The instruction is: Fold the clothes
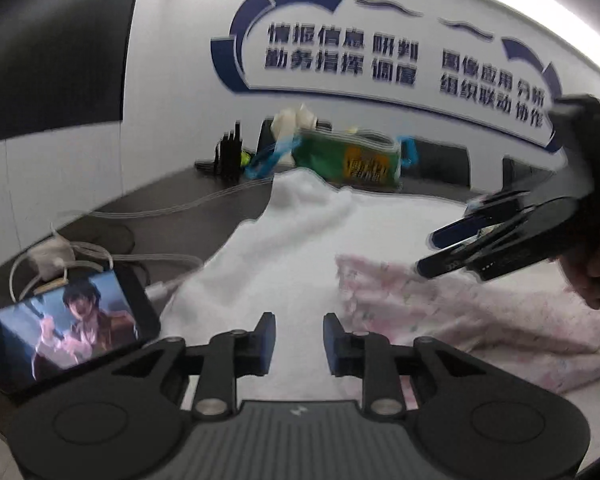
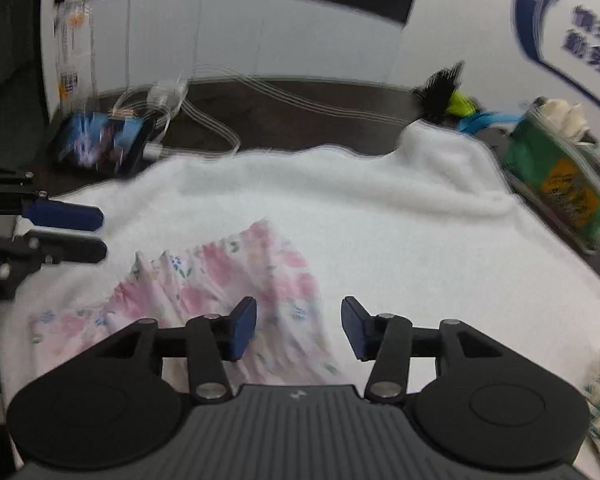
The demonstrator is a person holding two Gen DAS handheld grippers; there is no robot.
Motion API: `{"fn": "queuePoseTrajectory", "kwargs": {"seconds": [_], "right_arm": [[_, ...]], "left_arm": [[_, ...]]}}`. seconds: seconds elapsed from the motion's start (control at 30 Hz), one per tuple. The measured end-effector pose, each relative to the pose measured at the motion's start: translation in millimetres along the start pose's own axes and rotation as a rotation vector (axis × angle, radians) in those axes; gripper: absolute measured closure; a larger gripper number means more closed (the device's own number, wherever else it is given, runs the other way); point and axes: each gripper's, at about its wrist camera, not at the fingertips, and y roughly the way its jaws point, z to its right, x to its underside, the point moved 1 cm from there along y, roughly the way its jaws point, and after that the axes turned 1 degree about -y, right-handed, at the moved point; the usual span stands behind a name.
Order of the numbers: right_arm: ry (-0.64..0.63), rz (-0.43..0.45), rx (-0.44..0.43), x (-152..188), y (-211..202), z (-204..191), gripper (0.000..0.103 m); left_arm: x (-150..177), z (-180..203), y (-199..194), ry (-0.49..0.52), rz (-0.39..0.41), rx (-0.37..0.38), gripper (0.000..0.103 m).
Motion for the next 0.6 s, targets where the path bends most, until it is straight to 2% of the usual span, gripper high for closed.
{"fn": "queuePoseTrajectory", "kwargs": {"seconds": [0.1, 0.17, 0.27, 0.37, 0.5, 0.53, 0.6], "right_arm": [[0.128, 0.090, 0.075, 22, -55, 25, 0.051], [0.239, 0.117, 0.130, 46, -86, 41, 0.051], [0.385, 0.106, 0.263, 97, -125, 58, 0.051], [0.543, 0.102, 0.447, 155, -171, 75, 0.051], [0.824, 0.127, 0.611, 234, -244, 88, 0.050], [0.865, 0.131, 0.622, 250, -259, 85, 0.049], [0.926, 0.121, 0.634, 278, -280, 73, 0.032]], "left_arm": [[-9, 17, -7, -0.018, 0.044, 0.095, 0.071], [-17, 41, 6, -0.004, 0.038, 0.187, 0.067], [-26, 77, 31, 0.060, 0.010, 0.233, 0.066], [-31, 114, 54, 0.132, -0.030, 0.267, 0.062], [-30, 147, 74, 0.133, -0.088, 0.323, 0.056], [-27, 157, 79, 0.146, -0.103, 0.349, 0.054], [-19, 175, 89, 0.183, -0.127, 0.386, 0.054]]}}
